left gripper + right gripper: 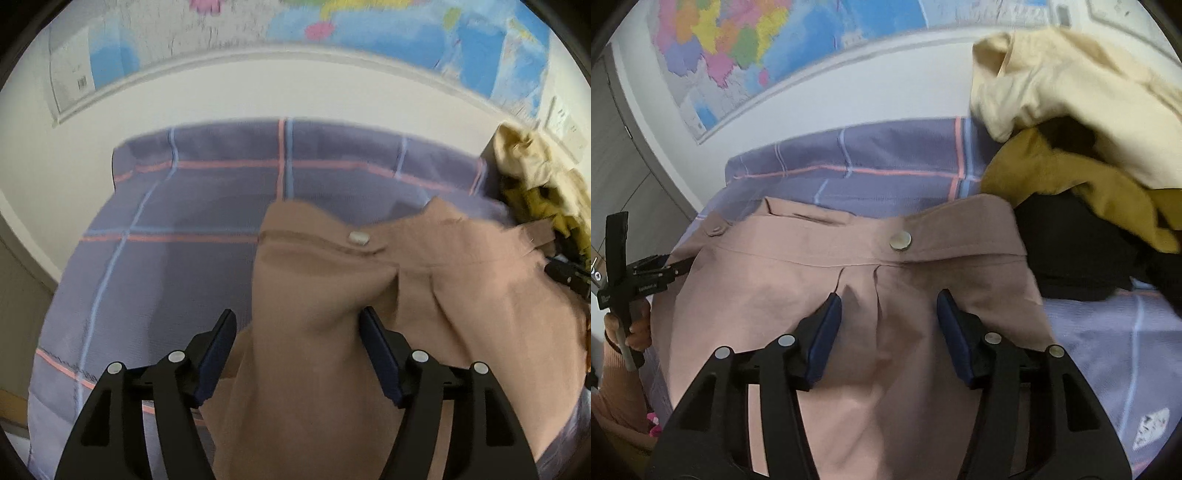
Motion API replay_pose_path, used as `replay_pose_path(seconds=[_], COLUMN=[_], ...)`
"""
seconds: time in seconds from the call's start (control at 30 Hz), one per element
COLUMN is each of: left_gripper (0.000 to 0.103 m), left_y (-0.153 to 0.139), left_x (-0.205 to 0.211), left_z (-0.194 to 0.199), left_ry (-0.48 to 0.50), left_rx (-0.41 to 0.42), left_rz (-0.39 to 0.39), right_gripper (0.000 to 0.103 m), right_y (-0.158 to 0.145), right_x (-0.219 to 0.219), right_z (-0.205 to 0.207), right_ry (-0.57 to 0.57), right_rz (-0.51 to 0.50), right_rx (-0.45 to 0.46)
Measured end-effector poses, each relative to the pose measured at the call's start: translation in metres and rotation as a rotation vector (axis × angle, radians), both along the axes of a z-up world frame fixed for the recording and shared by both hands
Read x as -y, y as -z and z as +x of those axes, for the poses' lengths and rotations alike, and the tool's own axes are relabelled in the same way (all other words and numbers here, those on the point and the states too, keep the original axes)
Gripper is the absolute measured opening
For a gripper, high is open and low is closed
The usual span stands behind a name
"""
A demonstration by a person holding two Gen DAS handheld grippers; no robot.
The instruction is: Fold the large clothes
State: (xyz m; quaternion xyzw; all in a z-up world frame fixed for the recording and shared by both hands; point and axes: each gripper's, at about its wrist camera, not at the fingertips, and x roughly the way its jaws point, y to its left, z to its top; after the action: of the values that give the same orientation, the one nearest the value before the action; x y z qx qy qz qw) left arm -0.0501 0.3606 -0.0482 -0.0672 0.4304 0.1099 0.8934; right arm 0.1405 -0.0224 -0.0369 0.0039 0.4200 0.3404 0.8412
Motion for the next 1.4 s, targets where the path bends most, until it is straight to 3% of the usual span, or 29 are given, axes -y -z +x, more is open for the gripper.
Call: replay_pose_path(seconds=[0.17, 0.3, 0.37, 0.4, 0.6, 0.83, 1.0, 1.07, 1.23, 1.4], left_gripper=[0.068, 0.072, 0.074, 0.074, 0.073, 0.073, 0.075, 0.075, 0.075, 0.075], left_y=[-0.013, 0.017, 0.028, 0.028, 0.002, -0.019, 0.009, 0.023, 0.007, -0.01], left_x=[0.014, 0.01, 0.003, -0.001, 0.005, 0.039, 0.058, 0.056, 0.06, 0.072], left_z=[0.001, 0.02, 0.023, 0.021, -0.01, -0.062, -0.068, -0.064, -0.072, -0.078], left_ry=[0.065, 0.047, 0.036, 0.024, 0.022, 0.178, 0.213, 0.191, 0.204, 0.267], left_rx=[0.05, -0.062, -0.08, -0.075, 0.012, 0.131, 0.066, 0.031, 0.08, 0.146], left_rz=[0.04, 0.044, -0.001, -0.021, 0.023, -0.029, 0.016, 0.022, 0.024, -0.04], right_gripper=[0.055, 0.051, 0.049, 0.049, 0.056, 0.057, 0.058, 0.058, 0.057, 0.059], right_y=[-0.014, 0.012, 0.024, 0.02, -0.009, -0.014, 0.019, 0.023, -0.002, -0.024], right_x=[0.029, 0.037, 0.043, 0.046, 0.054, 0.034, 0.009, 0.011, 0.016, -0.013], right_z=[-0.024, -0.025, -0.022, -0.024, -0.051, -0.094, -0.097, -0.096, -0.11, -0.124], right_ry=[-0.002, 0.003, 0.019, 0.025, 0.013, -0.112, -0.125, -0.107, -0.11, -0.186], right_rz=[0.069, 0.006, 0.042, 0.053, 0.105, 0.104, -0.021, 0.012, 0.051, 0.087], right_rx=[0.011, -0.058, -0.101, -0.095, -0.022, 0.009, -0.013, -0.014, 0.021, 0.089])
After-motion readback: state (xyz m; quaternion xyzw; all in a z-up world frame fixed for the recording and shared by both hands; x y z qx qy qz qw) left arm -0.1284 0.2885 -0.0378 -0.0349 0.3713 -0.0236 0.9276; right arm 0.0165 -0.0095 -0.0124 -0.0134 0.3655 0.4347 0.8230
